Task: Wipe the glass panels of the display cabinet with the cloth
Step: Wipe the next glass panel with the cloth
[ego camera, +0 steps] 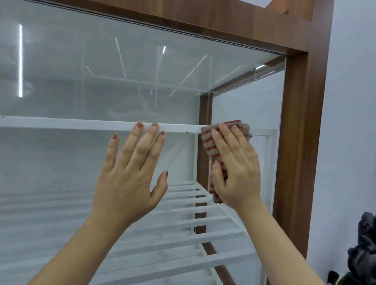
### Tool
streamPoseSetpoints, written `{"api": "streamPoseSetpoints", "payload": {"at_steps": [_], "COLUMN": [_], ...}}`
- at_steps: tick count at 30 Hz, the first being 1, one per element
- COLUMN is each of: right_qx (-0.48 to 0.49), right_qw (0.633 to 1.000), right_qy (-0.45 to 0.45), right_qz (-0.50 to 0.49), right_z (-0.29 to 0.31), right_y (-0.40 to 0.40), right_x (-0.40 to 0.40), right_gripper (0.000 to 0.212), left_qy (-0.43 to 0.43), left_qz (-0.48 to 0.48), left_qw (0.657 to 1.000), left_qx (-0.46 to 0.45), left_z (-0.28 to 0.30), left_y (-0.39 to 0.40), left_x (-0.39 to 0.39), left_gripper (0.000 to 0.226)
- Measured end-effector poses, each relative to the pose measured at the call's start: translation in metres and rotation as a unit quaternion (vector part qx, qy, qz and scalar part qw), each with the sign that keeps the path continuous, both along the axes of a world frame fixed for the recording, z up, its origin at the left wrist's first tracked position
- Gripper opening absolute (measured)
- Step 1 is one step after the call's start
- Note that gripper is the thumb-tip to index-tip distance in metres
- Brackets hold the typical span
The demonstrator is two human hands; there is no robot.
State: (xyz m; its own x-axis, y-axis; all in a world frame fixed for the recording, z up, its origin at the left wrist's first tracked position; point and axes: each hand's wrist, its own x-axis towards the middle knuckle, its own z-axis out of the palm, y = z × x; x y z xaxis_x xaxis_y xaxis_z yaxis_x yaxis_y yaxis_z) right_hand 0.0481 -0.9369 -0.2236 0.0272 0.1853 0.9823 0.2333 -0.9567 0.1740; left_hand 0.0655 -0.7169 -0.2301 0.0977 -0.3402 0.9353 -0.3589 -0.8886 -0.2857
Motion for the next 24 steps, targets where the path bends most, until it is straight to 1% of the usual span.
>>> {"api": "streamPoseSetpoints", "payload": {"at_steps": [3,6,7,9,12,16,21,24], "right_qx": [0.101,0.155,0.154,0.113,0.057,0.098,0.153,0.168], "right_qw": [0.995,0.987,0.987,0.993,0.998,0.995,0.987,0.985], "right_qy": [-0.017,-0.036,-0.038,-0.033,-0.022,-0.030,-0.038,-0.044], "right_qz": [0.002,-0.004,-0.006,-0.005,0.009,0.000,-0.010,-0.009], "right_z": [-0.007,-0.022,-0.024,-0.023,-0.004,0.008,-0.014,-0.031], "right_y": [-0.023,-0.022,-0.018,-0.010,-0.018,-0.035,-0.045,-0.034], "right_x": [0.000,0.000,0.001,0.001,-0.001,0.000,-0.001,-0.001], "right_gripper": [0.050,0.048,0.049,0.050,0.050,0.049,0.050,0.050], "left_qy": [-0.006,-0.008,-0.009,-0.007,-0.012,-0.011,-0.006,0.001], "left_qz": [-0.004,-0.003,-0.002,-0.004,-0.005,-0.005,-0.009,-0.007], "left_qw": [1.000,1.000,1.000,1.000,1.000,1.000,1.000,1.000], "left_qx": [-0.004,-0.003,-0.003,-0.006,-0.007,-0.012,-0.008,-0.006], "left_z": [-0.001,0.000,0.000,-0.002,-0.002,-0.001,-0.003,-0.003], "left_y": [0.000,-0.001,0.000,0.000,0.000,0.005,-0.002,-0.002], "left_x": [0.001,0.001,0.001,0.001,0.001,0.001,0.002,0.002], "left_gripper": [0.066,0.066,0.067,0.066,0.066,0.066,0.065,0.065]}}
